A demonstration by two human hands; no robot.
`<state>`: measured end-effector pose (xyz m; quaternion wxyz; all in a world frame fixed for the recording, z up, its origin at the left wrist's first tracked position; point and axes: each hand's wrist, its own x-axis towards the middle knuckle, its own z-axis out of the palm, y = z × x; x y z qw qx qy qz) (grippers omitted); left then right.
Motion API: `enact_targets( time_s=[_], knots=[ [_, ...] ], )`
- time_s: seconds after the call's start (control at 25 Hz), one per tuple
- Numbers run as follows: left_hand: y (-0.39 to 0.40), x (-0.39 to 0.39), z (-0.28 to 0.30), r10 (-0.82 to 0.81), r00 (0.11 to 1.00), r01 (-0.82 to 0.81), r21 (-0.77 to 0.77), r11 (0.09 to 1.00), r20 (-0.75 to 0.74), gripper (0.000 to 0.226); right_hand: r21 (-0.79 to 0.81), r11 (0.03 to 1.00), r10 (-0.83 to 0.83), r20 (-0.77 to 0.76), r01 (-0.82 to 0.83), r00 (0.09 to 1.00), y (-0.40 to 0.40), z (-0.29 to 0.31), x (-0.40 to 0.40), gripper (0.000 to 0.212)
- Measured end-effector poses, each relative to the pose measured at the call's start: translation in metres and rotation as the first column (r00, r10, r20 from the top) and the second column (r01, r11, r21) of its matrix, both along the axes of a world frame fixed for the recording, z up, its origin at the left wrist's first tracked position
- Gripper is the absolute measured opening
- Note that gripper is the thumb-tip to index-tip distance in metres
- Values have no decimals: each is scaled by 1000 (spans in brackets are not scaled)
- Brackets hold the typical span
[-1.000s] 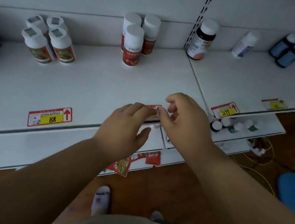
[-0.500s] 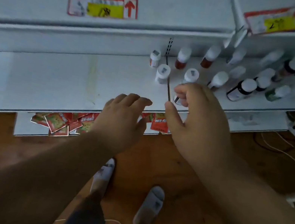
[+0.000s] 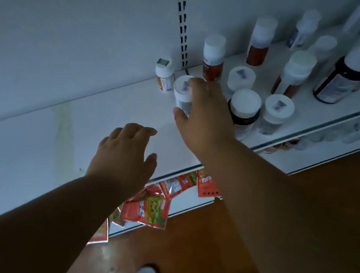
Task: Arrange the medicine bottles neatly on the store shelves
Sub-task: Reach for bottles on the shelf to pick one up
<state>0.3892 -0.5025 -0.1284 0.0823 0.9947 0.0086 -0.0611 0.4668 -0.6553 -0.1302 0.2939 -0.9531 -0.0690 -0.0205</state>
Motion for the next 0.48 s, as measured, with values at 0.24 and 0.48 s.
enact_targets(
  time_s=[0.24,0.48],
  knots=[
    [18,29,-19,-18,1000,18,-33,999,-4,51,157,984,-73,-109,90,991,26,-42,49,68],
    [14,11,1,109,988,-71,-304,950,108,44,656,708,-4,-366,261,930,24,-9,-11,64]
  ],
)
